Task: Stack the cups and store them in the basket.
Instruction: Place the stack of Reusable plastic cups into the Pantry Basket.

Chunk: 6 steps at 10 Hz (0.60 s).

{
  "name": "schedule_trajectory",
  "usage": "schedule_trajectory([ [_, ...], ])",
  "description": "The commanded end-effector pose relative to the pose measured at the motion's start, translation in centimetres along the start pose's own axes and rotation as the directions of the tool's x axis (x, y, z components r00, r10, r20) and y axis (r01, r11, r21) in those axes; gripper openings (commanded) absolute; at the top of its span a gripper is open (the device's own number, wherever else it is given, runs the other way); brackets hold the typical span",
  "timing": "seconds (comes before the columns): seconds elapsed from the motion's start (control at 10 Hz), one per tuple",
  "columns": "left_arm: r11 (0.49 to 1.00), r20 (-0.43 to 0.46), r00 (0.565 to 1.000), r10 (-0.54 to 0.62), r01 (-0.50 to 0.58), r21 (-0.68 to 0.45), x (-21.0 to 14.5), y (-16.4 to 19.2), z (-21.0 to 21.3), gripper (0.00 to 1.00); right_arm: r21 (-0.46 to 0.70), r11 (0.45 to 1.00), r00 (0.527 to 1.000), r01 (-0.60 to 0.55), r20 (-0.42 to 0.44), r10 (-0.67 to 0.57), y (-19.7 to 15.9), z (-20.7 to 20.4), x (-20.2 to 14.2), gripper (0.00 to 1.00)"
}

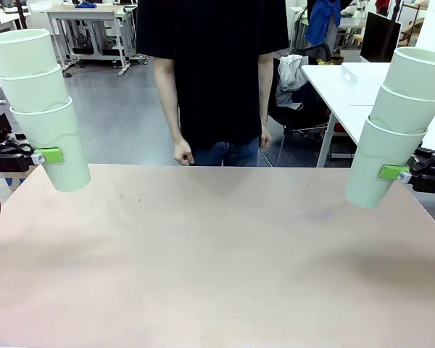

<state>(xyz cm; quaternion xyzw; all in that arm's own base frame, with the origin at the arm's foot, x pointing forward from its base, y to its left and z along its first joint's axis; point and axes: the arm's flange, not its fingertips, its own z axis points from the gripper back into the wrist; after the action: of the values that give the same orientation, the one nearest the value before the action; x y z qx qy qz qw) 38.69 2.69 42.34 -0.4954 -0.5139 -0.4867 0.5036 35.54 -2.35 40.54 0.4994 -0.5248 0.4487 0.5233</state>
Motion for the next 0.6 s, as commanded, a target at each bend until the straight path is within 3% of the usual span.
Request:
schedule_trajectory([
  [0.0, 1.0, 0.01, 1.0, -0.009, 0.009, -0.002, 0.27, -0.06, -0.09, 0.87, 0.001, 1.0, 1.0, -0.009, 0.006, 0.009, 0.08, 0.06, 0.3, 0.86],
  [0.5, 1.0, 0.01, 1.0, -0.009, 0.009, -0.002, 0.27, -0.06, -0.09, 0.87, 0.001, 1.0, 1.0, -0.009, 0.006, 0.009, 0.08, 0.06, 0.3, 0.86],
])
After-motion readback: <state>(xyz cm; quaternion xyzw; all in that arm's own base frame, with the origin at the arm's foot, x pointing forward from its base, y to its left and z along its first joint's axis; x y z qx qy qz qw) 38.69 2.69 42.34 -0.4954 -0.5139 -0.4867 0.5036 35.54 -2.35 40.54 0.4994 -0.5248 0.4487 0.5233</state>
